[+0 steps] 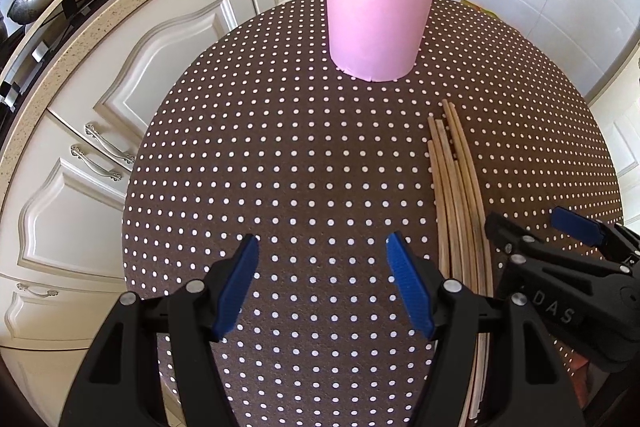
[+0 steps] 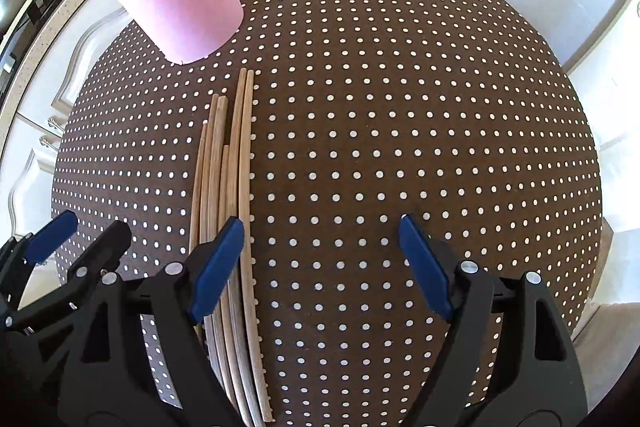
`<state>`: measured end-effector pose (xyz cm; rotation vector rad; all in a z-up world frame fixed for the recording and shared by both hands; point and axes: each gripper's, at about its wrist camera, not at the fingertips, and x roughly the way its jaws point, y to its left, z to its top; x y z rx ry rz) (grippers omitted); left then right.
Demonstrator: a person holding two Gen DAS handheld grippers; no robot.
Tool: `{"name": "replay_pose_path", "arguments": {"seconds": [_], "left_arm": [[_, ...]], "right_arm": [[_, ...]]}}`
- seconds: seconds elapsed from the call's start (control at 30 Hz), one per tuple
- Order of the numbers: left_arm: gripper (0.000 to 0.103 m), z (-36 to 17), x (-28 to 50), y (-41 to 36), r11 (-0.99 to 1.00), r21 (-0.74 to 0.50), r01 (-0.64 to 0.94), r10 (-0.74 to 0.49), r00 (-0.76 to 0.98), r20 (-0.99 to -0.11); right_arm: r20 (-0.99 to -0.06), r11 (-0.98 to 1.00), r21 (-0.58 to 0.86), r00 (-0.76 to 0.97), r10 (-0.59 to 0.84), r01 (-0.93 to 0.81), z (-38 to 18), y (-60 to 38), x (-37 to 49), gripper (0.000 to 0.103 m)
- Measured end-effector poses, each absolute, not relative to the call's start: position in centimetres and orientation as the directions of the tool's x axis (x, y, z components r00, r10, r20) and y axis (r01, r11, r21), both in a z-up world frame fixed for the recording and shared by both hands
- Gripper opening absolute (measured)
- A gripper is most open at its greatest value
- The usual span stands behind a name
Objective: Organize utensils
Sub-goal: 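Withdraw both open tools and lower them over the chopstick pile, then grasp a chopstick with the right tool while the left tool grasps another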
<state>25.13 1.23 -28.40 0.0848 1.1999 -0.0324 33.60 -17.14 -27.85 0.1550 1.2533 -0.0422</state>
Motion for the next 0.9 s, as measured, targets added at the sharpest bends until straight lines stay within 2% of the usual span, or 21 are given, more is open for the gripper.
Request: {"name": "replay_pose_path", "arguments": {"seconds": [0.37,0.5,0.57,0.6,0.67,0.73,0.87,0.9], "left_arm": [[0.066,-28.5,25.3,1.6,0.997,0.05,0.057,0.026,0.359,-0.933],[0.066,-28.7,25.5,2.1,0.997,0.05,0.051,0.029,0.354,-0.935],[0.066,-28.7,25.5,2.3,0.998,0.05,0.049,0.029,0.355,-0.934],[0.066,-28.7,25.5,2.3,0.998,0.051,0.049,0.03,0.357,-0.934],[0.066,-28.7,25.7,2.3,0.998,0.047,0.05,0.026,0.358,-0.933],[0.066,-28.7,25.8,2.2,0.998,0.043,0.051,0.022,0.358,-0.934],[0.066,-28.4,26.1,1.9,0.998,0.023,0.061,-0.001,0.367,-0.93],[0.066,-28.4,26.3,1.8,0.998,0.009,0.066,-0.016,0.364,-0.931]], "right_arm": [[-0.959,0.994,0.062,0.281,0.036,0.087,-28.1,-14.8,33.7,0.079],[-0.969,0.998,0.002,0.248,-0.013,0.058,-28.6,-13.6,35.0,0.079],[-0.968,0.998,0.011,0.249,-0.003,0.058,-28.6,-13.4,35.4,0.076],[-0.968,0.998,0.011,0.249,-0.004,0.057,-28.5,-13.3,35.4,0.073],[-0.964,0.999,0.012,0.265,0.003,0.032,-28.2,-12.9,35.6,0.059],[-0.956,1.0,0.015,0.294,0.011,0.009,-27.7,-12.5,35.6,0.022],[-0.948,0.997,0.069,0.312,0.056,0.032,-27.4,-13.2,35.6,0.008],[-0.946,0.995,0.095,0.313,0.079,0.038,-27.4,-13.5,35.6,0.008]]}}
